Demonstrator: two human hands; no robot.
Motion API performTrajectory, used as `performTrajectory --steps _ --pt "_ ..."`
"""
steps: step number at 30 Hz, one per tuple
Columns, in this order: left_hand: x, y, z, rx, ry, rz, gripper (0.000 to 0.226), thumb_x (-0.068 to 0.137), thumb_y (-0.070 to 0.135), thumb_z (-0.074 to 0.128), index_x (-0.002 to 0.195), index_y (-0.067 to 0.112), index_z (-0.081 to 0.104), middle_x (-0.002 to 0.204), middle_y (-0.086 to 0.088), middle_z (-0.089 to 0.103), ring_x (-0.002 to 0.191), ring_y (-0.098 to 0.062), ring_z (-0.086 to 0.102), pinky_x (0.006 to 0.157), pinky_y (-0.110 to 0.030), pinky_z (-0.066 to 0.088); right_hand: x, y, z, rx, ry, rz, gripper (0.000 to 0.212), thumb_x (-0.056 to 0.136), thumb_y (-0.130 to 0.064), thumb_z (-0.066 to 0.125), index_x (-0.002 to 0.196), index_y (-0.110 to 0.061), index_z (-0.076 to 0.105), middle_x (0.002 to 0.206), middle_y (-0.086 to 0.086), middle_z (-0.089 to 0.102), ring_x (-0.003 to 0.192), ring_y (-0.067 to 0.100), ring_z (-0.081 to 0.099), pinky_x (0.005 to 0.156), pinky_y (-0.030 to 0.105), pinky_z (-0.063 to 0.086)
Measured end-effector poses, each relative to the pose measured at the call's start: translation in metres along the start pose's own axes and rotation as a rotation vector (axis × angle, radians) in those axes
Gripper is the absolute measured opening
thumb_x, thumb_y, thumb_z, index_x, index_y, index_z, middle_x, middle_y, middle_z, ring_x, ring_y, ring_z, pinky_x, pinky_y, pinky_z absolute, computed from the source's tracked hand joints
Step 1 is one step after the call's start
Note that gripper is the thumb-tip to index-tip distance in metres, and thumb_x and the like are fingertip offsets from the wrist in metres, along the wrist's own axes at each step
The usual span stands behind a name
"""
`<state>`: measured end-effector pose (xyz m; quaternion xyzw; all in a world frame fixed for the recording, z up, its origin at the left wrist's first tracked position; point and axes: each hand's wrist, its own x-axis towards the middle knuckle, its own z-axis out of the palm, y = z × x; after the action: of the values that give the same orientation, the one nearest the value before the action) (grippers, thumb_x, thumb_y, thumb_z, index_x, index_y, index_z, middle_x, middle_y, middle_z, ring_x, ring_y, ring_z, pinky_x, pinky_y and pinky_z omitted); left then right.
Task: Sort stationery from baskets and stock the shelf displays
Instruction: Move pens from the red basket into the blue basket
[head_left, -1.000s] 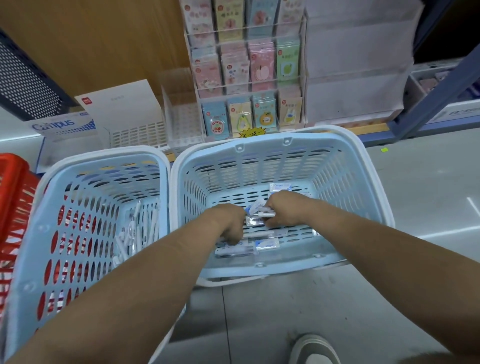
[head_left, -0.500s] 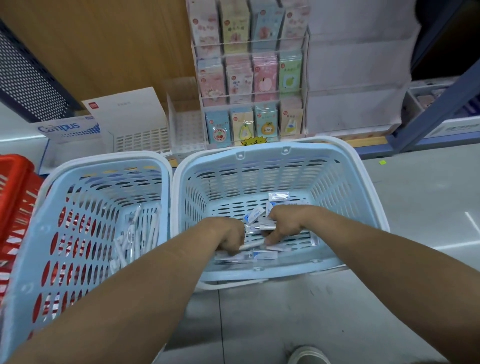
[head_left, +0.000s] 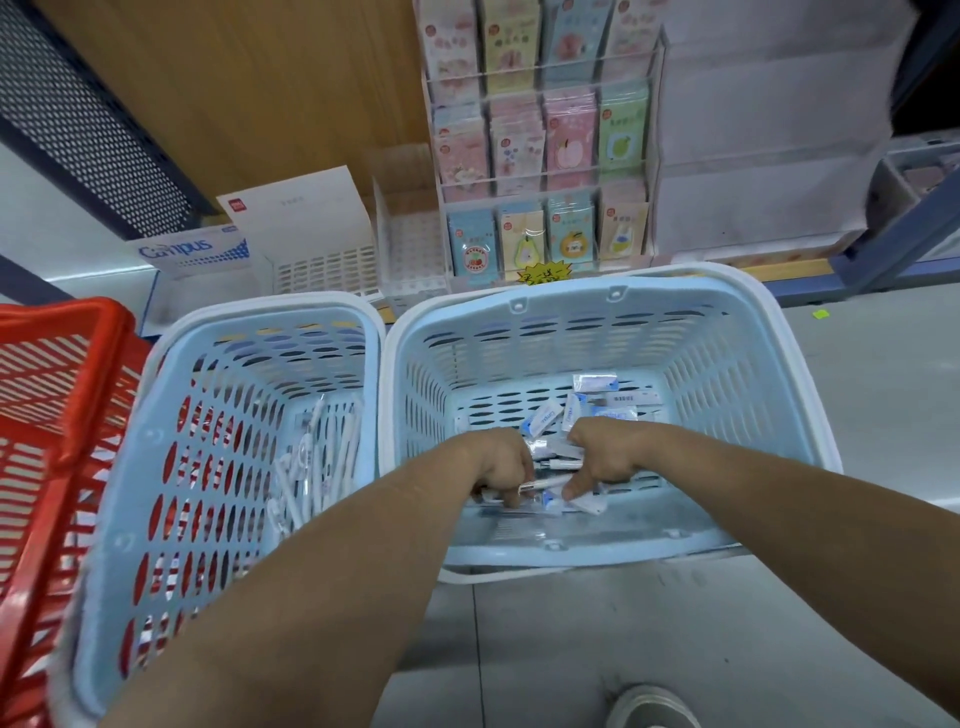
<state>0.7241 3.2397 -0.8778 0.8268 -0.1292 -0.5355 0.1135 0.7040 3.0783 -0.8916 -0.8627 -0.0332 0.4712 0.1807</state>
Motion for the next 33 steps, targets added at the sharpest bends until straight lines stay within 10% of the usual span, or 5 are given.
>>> performTrajectory --steps 7,12,19,33 --pt "0.005 -0.002 -0.001 -0.151 0.186 0.003 0.036 0.077 0.000 0.076 0.109 0.015 0.072 0.113 -0.004 0.068 0.101 -0.021 0.058 0.084 -0.028 0.047 -0.009 0.012 -0.017 0.178 0.050 0.030 0.028 0.075 -0.028 0.083 0.083 -0.013 0.061 0.069 0.001 0.061 0.058 0.015 0.053 0.054 0.023 0.040" --pt "0.009 -0.003 0.003 -0.004 0.293 0.035 0.026 0.077 0.013 0.079 0.101 0.023 0.076 0.104 0.003 0.071 0.100 -0.018 0.061 0.083 -0.027 0.049 -0.024 0.016 -0.030 0.078 0.125 0.056 0.033 0.081 -0.033 0.078 0.095 -0.020 0.051 0.085 -0.007 0.049 0.088 0.019 0.049 0.062 0.024 0.036" --pt "0.008 -0.004 0.000 0.255 0.025 -0.008 0.023 0.084 0.020 0.074 0.106 0.017 0.070 0.104 0.001 0.066 0.094 -0.017 0.057 0.086 -0.030 0.047 -0.036 0.029 -0.047 0.161 0.204 0.110 0.027 0.079 -0.023 0.080 0.074 -0.014 0.054 0.070 0.001 0.056 0.058 0.016 0.048 0.051 0.024 0.037" --pt "-0.002 0.007 0.003 0.276 -0.156 0.012 0.057 0.087 0.046 0.066 0.133 0.013 0.057 0.139 -0.001 0.051 0.125 -0.024 0.048 0.101 -0.034 0.038 -0.040 0.028 -0.048 0.480 0.293 0.052 0.024 0.078 -0.020 0.081 0.079 -0.013 0.059 0.068 0.002 0.057 0.055 0.015 0.048 0.049 0.023 0.039"
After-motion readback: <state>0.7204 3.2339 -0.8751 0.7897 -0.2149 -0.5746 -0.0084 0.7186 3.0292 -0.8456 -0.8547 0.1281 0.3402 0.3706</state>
